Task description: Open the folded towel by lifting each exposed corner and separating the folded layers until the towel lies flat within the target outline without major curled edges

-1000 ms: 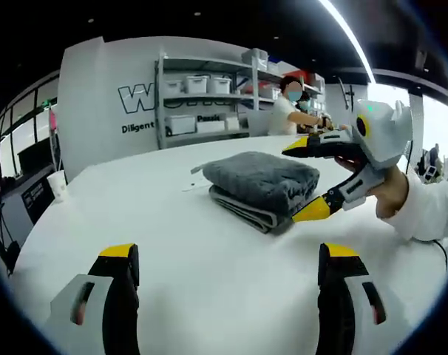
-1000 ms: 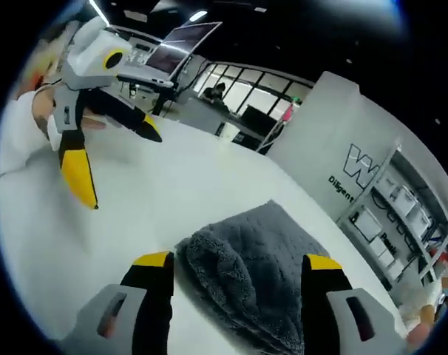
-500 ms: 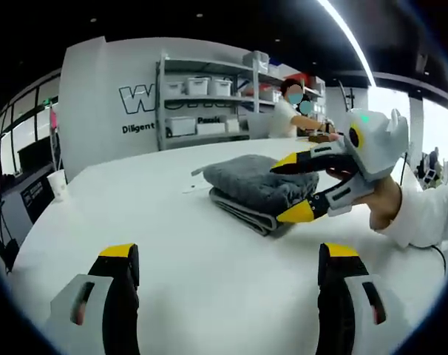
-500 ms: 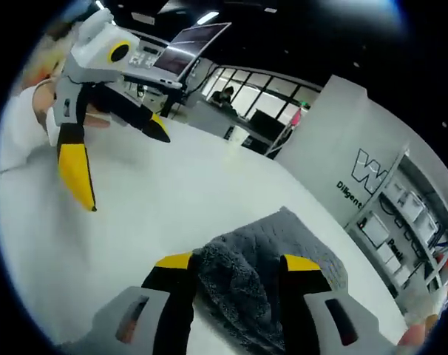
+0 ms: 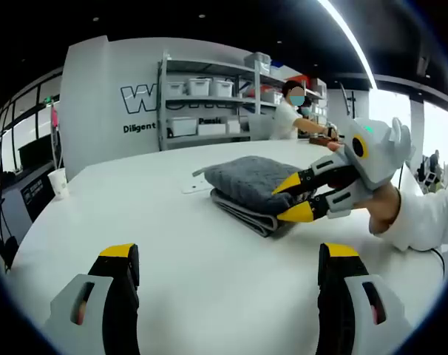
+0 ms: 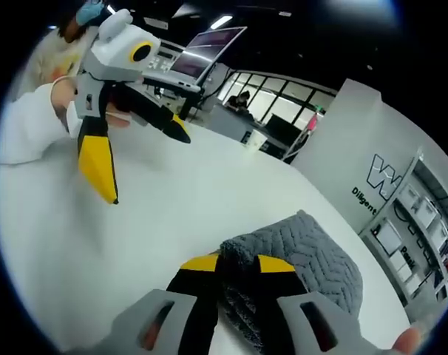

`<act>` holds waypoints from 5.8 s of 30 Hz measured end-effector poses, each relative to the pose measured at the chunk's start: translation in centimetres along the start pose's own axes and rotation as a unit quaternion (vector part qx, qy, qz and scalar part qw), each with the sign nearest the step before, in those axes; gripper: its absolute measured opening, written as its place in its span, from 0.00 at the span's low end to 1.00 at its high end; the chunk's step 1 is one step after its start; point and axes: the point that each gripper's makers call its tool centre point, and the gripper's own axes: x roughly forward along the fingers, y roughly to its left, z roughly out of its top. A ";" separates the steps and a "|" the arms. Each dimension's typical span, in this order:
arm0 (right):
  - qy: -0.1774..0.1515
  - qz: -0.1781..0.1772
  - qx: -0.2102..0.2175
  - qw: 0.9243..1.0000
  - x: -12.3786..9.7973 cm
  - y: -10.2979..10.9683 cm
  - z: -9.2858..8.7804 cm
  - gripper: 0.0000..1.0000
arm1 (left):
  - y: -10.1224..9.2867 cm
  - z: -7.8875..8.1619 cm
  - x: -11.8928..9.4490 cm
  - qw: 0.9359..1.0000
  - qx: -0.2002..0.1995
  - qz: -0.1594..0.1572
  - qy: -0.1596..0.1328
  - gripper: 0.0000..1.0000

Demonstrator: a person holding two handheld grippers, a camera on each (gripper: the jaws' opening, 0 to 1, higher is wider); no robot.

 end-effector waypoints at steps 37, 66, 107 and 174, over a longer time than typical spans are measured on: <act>-0.097 -0.173 0.158 0.967 -11.1 -14.9 -1.2 0.03 | 0.5 -1.0 0.3 1.000 -0.005 0.005 0.013 1.00; -0.020 -0.331 0.271 0.904 -17.1 -21.3 -12.2 0.04 | 0.8 -0.7 0.2 1.000 -0.009 0.006 0.008 1.00; -0.024 -0.381 0.417 0.825 -23.5 -21.3 -16.5 0.56 | 0.9 -0.3 0.1 1.000 -0.015 0.004 0.003 1.00; 0.098 -0.116 0.114 0.982 -7.1 -5.7 -1.4 1.00 | 0.8 -0.1 -0.4 1.000 -0.017 0.007 0.000 1.00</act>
